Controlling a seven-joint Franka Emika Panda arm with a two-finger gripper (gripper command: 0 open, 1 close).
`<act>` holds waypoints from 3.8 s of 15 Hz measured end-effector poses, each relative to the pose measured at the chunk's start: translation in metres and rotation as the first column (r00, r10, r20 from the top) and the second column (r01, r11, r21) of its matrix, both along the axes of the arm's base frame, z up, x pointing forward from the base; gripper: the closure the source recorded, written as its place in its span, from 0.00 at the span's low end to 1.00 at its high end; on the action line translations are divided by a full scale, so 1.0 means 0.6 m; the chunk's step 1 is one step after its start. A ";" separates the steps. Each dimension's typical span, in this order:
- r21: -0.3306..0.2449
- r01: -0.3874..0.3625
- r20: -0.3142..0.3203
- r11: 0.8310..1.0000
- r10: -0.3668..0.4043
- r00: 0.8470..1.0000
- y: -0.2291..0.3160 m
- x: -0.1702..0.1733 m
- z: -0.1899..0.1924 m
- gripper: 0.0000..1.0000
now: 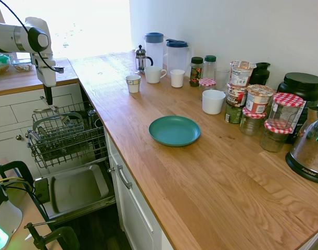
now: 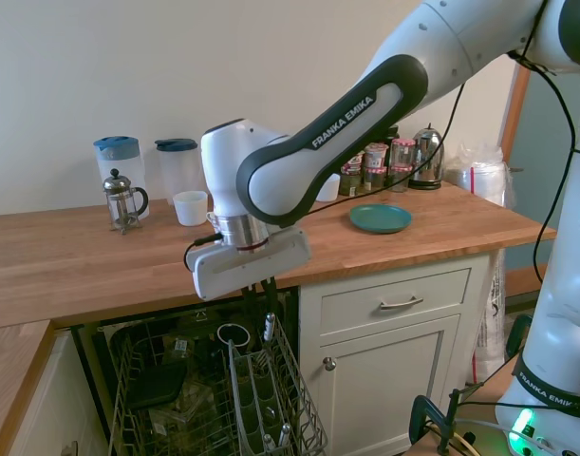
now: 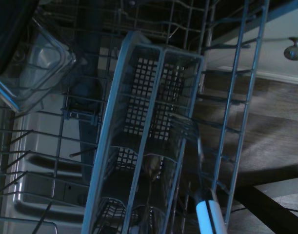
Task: Put the fork in the dishwasher
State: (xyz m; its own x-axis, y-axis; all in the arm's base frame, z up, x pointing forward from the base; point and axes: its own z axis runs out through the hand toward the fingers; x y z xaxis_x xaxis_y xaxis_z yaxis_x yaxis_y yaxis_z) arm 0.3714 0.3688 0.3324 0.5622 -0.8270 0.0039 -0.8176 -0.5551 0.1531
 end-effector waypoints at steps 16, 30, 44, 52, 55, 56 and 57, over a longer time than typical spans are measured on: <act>-0.096 0.029 -0.028 0.995 -0.032 0.999 0.031 0.028 -0.080 1.00; -0.128 0.039 -0.110 0.991 -0.054 0.993 0.045 0.089 -0.135 1.00; -0.136 0.032 -0.134 0.990 -0.050 0.990 0.044 0.105 -0.147 1.00; -0.144 0.028 -0.161 0.989 -0.051 0.986 0.043 0.128 -0.186 0.00; -0.137 0.024 -0.165 0.990 -0.047 0.985 0.048 0.132 -0.190 0.00; -0.137 0.023 -0.166 0.990 -0.046 0.985 0.048 0.132 -0.189 0.00; -0.138 0.022 -0.166 0.990 -0.045 0.985 0.048 0.133 -0.187 0.00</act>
State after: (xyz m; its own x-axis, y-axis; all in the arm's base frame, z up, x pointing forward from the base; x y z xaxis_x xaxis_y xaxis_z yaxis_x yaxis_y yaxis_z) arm 0.4513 0.3978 0.2201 0.5360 -0.8439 0.0245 -0.7915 -0.4922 0.3622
